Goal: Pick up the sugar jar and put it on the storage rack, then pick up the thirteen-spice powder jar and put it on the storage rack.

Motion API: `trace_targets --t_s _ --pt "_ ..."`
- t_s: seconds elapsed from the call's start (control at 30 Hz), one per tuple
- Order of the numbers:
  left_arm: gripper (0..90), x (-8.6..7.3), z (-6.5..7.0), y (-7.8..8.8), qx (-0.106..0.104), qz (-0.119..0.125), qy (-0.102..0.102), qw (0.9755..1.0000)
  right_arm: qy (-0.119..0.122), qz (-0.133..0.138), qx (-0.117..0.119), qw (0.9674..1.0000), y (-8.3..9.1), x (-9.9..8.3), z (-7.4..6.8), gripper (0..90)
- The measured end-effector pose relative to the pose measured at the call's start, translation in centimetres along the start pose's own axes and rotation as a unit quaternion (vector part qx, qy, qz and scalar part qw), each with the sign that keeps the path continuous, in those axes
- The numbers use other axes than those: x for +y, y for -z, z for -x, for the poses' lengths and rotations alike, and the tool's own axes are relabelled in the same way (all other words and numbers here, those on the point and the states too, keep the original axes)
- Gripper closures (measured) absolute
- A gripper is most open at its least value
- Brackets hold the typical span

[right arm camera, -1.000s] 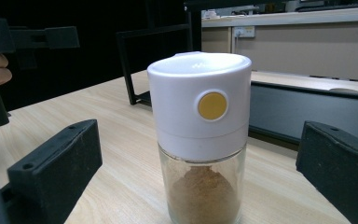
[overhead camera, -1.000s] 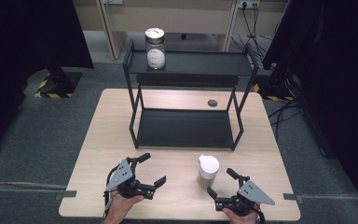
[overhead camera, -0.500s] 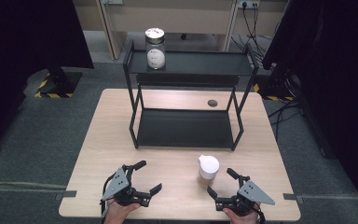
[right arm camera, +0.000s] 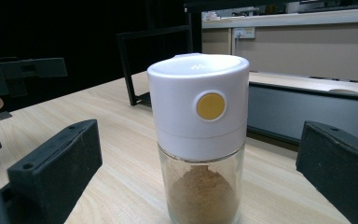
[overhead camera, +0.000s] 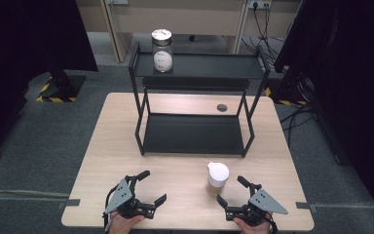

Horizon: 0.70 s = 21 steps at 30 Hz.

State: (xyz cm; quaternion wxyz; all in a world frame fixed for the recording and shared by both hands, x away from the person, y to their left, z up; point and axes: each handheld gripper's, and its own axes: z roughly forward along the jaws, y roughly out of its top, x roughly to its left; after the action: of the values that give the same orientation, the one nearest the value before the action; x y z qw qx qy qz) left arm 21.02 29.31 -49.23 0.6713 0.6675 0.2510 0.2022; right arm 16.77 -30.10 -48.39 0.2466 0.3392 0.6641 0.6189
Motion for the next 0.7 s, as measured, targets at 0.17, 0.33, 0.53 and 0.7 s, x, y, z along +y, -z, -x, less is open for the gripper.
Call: trace_targets --t_s 0.17,0.33,0.53,0.7 --pt "0.4 -0.08 -0.05 0.16 0.004 0.003 0.002 1.0000 0.000 0.000 -0.001 1.0000 0.02 0.00 -0.04 0.4" --pt "0.3 -0.14 -0.05 0.25 0.008 0.007 0.002 0.9999 0.002 0.000 0.000 1.0000 -0.02 0.02 -0.05 0.3" --pt "0.3 -0.33 -0.04 0.26 0.010 0.004 0.005 0.9999 0.001 0.000 -0.001 1.0000 0.03 0.04 -0.03 0.4" --pt "0.3 -0.39 -0.03 0.37 0.012 0.004 0.003 0.9999 0.003 -0.001 -0.001 1.0000 -0.23 0.16 -0.15 0.4"
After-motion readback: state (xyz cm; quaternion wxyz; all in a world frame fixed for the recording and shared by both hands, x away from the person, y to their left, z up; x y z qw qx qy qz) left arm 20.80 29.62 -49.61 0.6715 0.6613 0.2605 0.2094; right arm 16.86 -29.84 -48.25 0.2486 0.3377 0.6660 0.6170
